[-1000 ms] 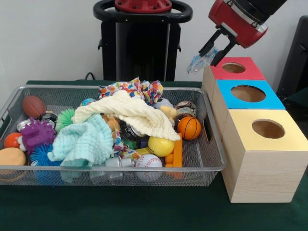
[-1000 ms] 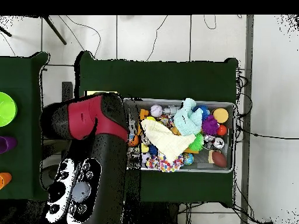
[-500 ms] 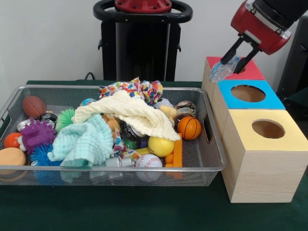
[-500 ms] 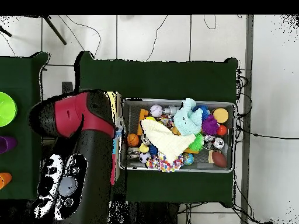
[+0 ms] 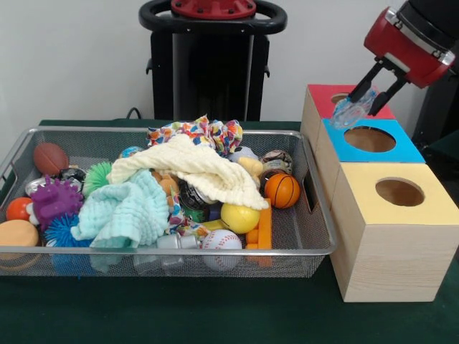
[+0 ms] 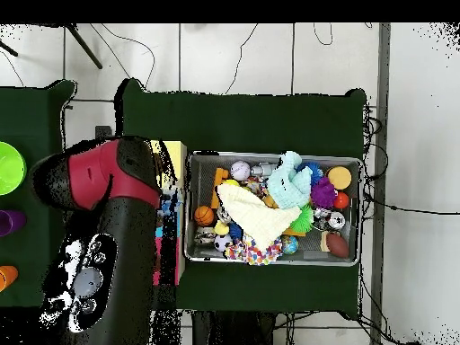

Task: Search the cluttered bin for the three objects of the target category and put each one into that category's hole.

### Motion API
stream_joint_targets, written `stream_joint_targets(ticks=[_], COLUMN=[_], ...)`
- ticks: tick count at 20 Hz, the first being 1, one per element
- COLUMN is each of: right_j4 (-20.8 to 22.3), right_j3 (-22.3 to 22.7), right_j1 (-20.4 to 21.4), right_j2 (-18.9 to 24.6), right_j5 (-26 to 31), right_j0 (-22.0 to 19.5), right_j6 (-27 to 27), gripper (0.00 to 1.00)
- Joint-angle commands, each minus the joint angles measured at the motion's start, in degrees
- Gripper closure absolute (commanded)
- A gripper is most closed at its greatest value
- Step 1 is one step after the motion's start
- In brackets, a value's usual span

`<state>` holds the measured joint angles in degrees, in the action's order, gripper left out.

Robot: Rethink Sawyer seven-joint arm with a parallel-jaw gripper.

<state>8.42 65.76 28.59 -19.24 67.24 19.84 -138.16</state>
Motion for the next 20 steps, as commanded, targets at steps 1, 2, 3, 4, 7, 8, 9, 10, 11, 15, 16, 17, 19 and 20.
stream_joint_targets(ticks=[1,2,3,4,7,8,9,10,11,15,16,17,19,20], right_j4=[-2.86,-3.02,-3.22,-3.42,-4.12,-4.23,-4.54,-4.83,-5.18,-6.12,-6.26,-6.46,-6.78,-6.98], right_j3=[1.36,1.68,2.25,2.83,3.94,3.87,3.57,3.22,3.05,1.89,2.1,2.55,3.36,3.64], right_j1=[-2.37,-2.31,-2.2,-2.09,-2.16,-2.29,-2.6,-2.85,-3.06,-3.86,-3.95,-3.87,-3.85,-3.89], right_j2=[0.61,0.3,0.08,-0.14,-0.4,-0.5,-0.6,-0.6,-0.63,-1.08,-1.15,-1.12,-1.15,-1.29], right_j5=[5.72,5.65,5.06,4.48,2.6,2.5,2.36,2.4,2.3,2.6,1.98,1.23,-0.15,-0.55], right_j0=[0.82,1.25,1.55,1.85,2.14,2.2,2.23,2.16,2.21,2.53,2.57,2.52,2.54,2.62], right_j6=[-14.52,-14.94,-15.24,-15.53,-15.81,-15.78,-16.01,-15.81,-15.94,-16.31,-16.4,-16.28,-16.15,-16.16], gripper=[1.0,1.0,1.0,1.0,1.0,1.0,1.0,1.0,1.0,1.0,1.0,1.0,1.0,1.0])
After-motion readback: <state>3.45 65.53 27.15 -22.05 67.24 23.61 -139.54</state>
